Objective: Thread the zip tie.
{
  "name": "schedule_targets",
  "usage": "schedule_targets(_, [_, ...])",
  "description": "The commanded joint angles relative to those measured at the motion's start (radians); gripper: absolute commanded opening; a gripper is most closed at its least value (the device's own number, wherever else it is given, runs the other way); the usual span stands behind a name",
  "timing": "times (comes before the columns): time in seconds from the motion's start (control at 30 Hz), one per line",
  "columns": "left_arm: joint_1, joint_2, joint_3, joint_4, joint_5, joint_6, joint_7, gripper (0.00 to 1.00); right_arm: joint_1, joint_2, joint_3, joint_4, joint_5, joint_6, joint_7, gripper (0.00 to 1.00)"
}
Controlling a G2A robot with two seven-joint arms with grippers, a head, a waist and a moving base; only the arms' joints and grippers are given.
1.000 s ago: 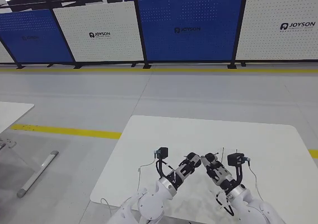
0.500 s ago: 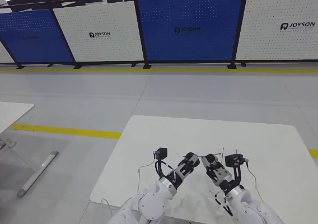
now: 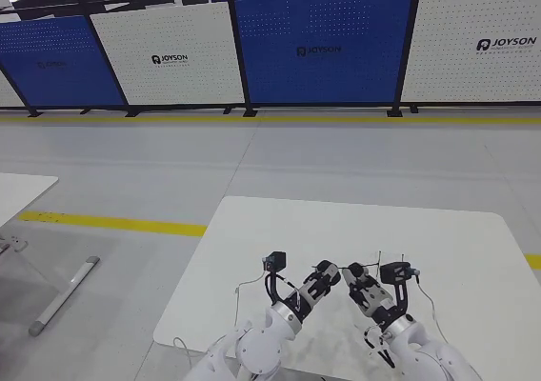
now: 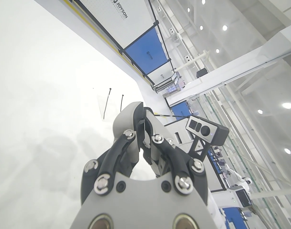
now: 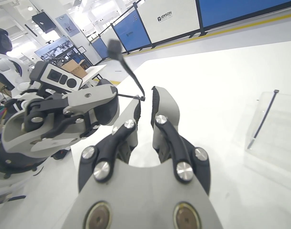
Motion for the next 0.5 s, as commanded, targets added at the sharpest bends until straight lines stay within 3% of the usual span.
schedule_targets(0.0, [0.0,0.0,0.0,0.001,0.001,0.001,-0.001,0.0,0.001,0.0,0.0,0.001,0.001,-0.001,0.001,0.11])
schedule_targets(0.13, [-0.001,0.0,-0.001,0.001,0.0,0.001,-0.002,0.0,0.002,0.0,0.0,0.003,0.001,-0.005,-0.001,0.0])
schedule_targets(0.47, [-0.001,-0.001,-0.002,0.001,-0.005,-0.019,-0.004,0.0,0.006,-0.001,0.001,0.01,0.031,-0.023,0.019,0.0])
